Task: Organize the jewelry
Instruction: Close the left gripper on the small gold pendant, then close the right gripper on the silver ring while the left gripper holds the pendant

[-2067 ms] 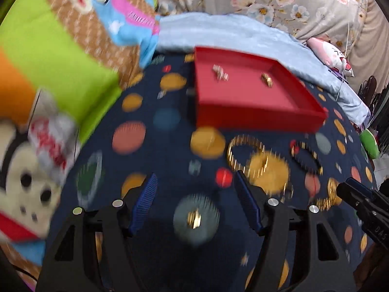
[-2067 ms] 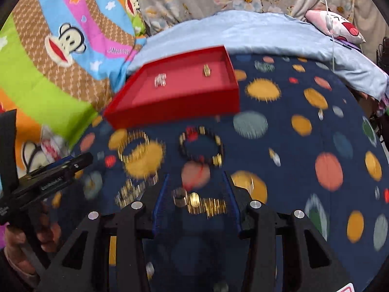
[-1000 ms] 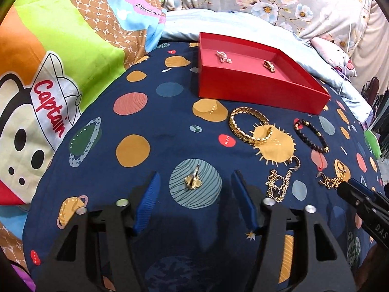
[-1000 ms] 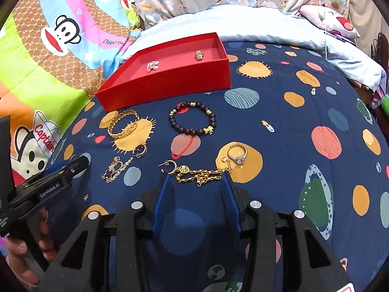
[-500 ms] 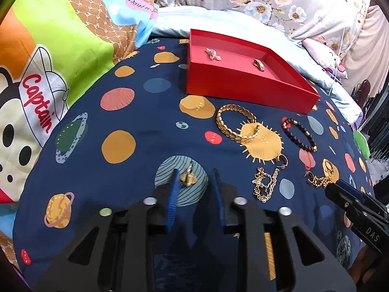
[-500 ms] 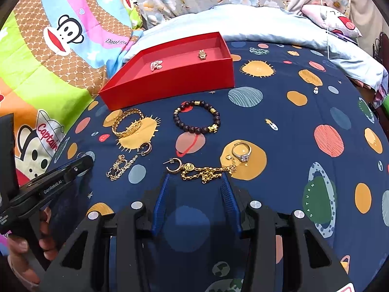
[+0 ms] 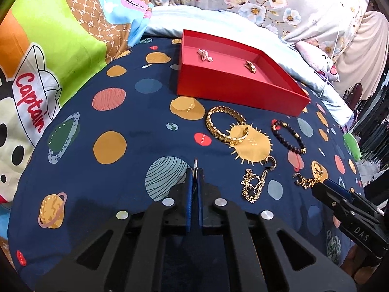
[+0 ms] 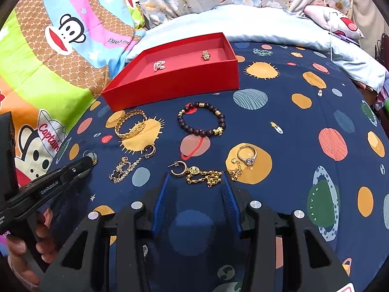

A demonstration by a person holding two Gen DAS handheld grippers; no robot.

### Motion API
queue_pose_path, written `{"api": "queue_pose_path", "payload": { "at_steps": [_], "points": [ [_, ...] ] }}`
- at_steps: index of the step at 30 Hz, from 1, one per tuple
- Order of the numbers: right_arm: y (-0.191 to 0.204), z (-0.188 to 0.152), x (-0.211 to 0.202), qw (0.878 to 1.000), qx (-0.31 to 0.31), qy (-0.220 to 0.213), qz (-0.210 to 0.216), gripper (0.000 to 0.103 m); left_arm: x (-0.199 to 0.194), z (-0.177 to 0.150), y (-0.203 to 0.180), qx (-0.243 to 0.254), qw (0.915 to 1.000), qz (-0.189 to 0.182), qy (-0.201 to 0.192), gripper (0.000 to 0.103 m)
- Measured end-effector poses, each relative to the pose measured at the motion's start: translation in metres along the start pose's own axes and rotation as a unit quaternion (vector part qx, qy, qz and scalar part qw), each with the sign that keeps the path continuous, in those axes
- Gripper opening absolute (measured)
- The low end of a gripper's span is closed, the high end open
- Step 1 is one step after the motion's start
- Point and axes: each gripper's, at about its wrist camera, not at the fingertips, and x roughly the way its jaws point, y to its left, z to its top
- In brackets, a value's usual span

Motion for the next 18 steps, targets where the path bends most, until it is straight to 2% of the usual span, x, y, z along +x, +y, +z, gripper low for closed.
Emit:
{"api": "queue_pose_path", "payload": {
  "at_steps": [10,18],
  "points": [
    [-0.006,0.001,-0.008,1.0,-0.002,-0.01,-0.019,0.043,-0.016,0.005,-0.006,0.005,0.9998,-0.007,-0.019,0.002],
    [-0.025,0.004,-0.012,0.999,0.014,-0.017,-0.039,0.043,-0.013,0.002,-0.012,0.011,0.9999,-0.006,-0.012,0.002]
  ]
}}
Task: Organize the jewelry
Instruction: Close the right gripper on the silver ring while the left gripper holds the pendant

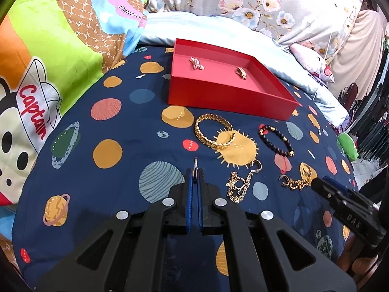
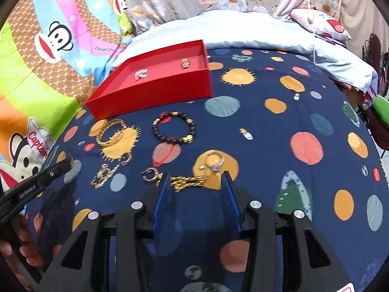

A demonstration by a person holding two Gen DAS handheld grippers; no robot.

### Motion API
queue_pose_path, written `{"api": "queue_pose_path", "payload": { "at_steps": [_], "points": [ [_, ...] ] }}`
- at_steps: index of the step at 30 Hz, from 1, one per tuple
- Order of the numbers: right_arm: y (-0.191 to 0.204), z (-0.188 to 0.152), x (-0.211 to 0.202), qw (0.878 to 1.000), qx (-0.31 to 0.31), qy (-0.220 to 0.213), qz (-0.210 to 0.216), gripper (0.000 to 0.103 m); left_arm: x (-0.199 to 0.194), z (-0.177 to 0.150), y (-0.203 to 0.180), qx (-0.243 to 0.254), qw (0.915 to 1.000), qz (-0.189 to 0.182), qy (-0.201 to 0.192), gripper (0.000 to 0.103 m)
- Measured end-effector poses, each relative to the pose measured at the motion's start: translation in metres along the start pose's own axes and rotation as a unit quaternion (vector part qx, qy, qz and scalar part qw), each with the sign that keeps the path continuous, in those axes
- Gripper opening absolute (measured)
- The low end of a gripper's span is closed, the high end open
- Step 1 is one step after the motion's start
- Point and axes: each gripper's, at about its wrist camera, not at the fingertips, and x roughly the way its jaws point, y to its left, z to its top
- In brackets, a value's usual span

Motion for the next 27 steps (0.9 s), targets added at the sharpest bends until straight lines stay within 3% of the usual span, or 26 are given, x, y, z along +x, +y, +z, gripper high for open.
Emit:
{"api": "queue_pose_path", "payload": {
  "at_steps": [8,12,14,27],
  "points": [
    [-0.009,0.01,0.02,1.0,0.006,0.007,-0.016,0.038,0.003,-0.002,-0.004,0.003,1.0,0.0,0.006,0.002],
    [-0.007,0.011,0.028,0.999,-0.006,0.015,-0.027,0.017,0.004,-0.002,-0.003,0.002,1.0,0.002,0.006,0.002],
    [-0.008,0.011,0.028,0.999,-0.007,0.015,-0.028,0.013,0.005,-0.002,-0.003,0.002,1.0,0.003,0.007,0.002],
    [-0.002,0.021,0.005,1.0,-0.005,-0.019,-0.014,0.008,-0.003,0.004,-0.007,0.003,1.0,-0.007,-0.001,0.002]
  ]
}}
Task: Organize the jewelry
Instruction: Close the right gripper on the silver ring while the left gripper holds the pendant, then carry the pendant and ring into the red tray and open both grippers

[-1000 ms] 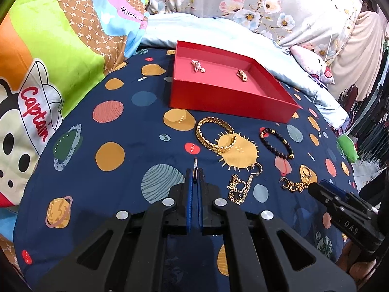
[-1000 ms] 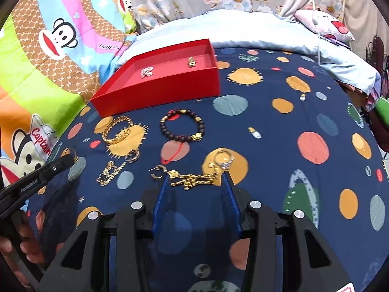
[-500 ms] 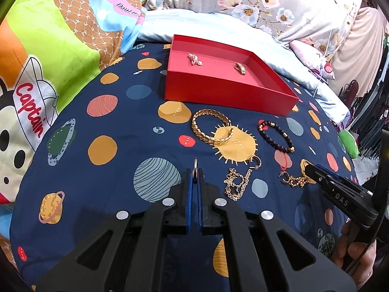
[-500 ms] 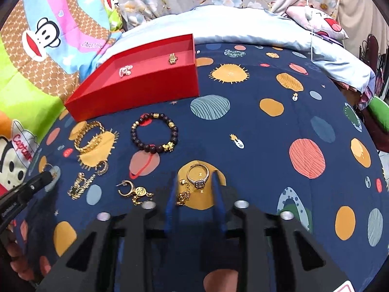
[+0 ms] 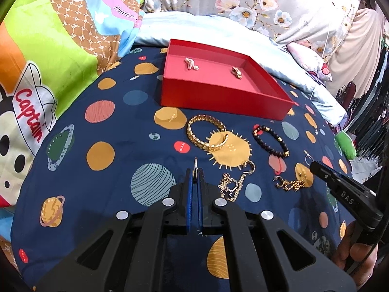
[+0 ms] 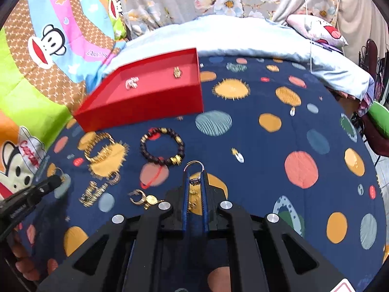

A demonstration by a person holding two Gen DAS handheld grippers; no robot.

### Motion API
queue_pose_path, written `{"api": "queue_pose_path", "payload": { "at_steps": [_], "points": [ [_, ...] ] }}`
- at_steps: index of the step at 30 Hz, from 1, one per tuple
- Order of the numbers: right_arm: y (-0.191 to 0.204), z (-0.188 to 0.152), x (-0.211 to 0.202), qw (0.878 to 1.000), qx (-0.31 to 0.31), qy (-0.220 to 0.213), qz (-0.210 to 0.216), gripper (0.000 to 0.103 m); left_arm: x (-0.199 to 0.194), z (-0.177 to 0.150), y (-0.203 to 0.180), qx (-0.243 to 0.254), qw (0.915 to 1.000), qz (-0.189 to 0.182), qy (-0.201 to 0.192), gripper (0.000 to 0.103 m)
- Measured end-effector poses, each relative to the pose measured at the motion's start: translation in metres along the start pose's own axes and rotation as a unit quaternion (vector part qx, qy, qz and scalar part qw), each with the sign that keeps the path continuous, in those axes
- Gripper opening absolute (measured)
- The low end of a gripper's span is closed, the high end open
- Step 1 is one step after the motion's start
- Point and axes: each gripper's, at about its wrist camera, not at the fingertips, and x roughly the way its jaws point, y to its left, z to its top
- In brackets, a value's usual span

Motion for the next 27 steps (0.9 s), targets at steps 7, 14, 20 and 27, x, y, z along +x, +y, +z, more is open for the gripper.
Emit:
{"api": "queue_pose_path", "payload": {
  "at_steps": [7,14,20,27],
  "points": [
    [0.006,0.034,-0.02,0.999,-0.008,-0.034,0.029,0.008,-0.011,0.025,-0.009,0.02,0.9995,0.002,-0.023,0.002],
    [0.013,0.092,0.004,0.996,-0.021,-0.057,0.058,0.008,-0.004,0.083,-0.029,0.061,0.9957,0.016,-0.068,0.003],
    [0.016,0.138,0.057,0.996,-0.003,-0.042,0.084,0.008,0.038,0.131,-0.039,0.078,0.9935,0.04,-0.072,0.003],
    [0.017,0.167,0.104,0.996,0.008,-0.025,0.086,0.008,0.101,0.169,-0.034,0.072,0.9942,0.064,-0.047,0.003]
  ]
}}
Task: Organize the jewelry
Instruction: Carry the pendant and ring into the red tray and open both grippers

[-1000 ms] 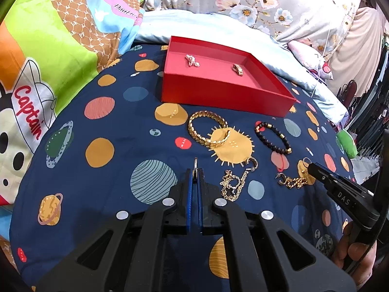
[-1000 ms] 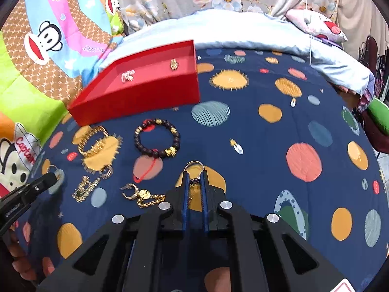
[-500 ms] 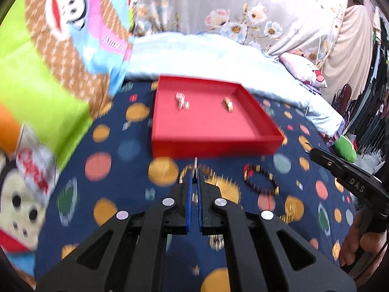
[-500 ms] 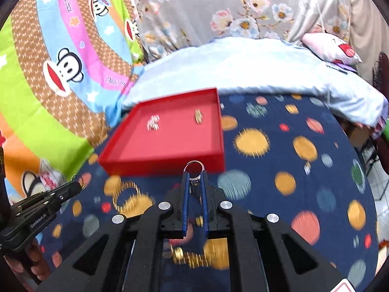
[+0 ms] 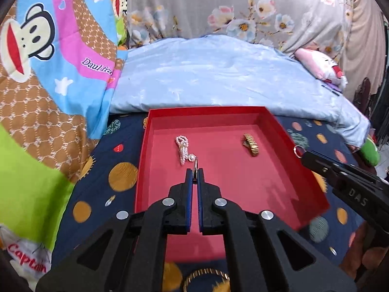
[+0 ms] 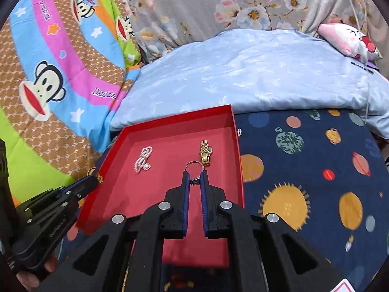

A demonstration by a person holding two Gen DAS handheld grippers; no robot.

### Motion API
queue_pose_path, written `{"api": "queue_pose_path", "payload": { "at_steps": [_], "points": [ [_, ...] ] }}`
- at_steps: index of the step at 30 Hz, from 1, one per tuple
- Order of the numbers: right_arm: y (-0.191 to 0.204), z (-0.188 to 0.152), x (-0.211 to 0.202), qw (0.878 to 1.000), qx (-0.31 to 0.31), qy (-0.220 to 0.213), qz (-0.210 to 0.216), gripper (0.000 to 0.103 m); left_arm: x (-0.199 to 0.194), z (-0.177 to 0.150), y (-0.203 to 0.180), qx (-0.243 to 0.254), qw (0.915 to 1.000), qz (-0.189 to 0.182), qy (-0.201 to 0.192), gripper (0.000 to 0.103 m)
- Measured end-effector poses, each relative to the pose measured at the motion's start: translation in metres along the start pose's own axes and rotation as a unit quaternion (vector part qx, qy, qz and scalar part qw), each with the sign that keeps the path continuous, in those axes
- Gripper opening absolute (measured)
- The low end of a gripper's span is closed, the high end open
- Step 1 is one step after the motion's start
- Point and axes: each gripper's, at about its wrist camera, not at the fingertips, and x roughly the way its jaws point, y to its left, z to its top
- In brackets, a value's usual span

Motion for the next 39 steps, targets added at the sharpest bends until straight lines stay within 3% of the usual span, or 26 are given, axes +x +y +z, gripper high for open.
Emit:
{"api": "queue_pose_path", "payload": {
  "at_steps": [6,20,23,27,39],
  "points": [
    [-0.001,0.004,0.029,1.0,-0.003,0.018,-0.002,0.008,0.031,0.004,0.0,-0.003,0.9998,0.012,0.018,0.003],
    [0.006,0.001,0.051,0.999,-0.02,0.03,-0.015,0.009,0.054,0.002,0.007,-0.011,0.9991,0.024,0.033,0.003],
    [0.008,0.001,0.051,0.999,-0.025,0.024,-0.027,0.016,0.055,0.001,0.008,-0.013,0.9988,0.033,0.034,0.004],
    [0.011,0.0,0.046,0.999,-0.031,0.02,-0.034,0.019,0.054,0.0,0.011,-0.022,0.9984,0.04,0.033,0.023],
    [0.031,-0.008,0.018,0.998,-0.059,0.005,-0.037,0.026,0.032,-0.005,0.009,-0.023,0.9986,0.04,0.025,0.023]
  ]
}}
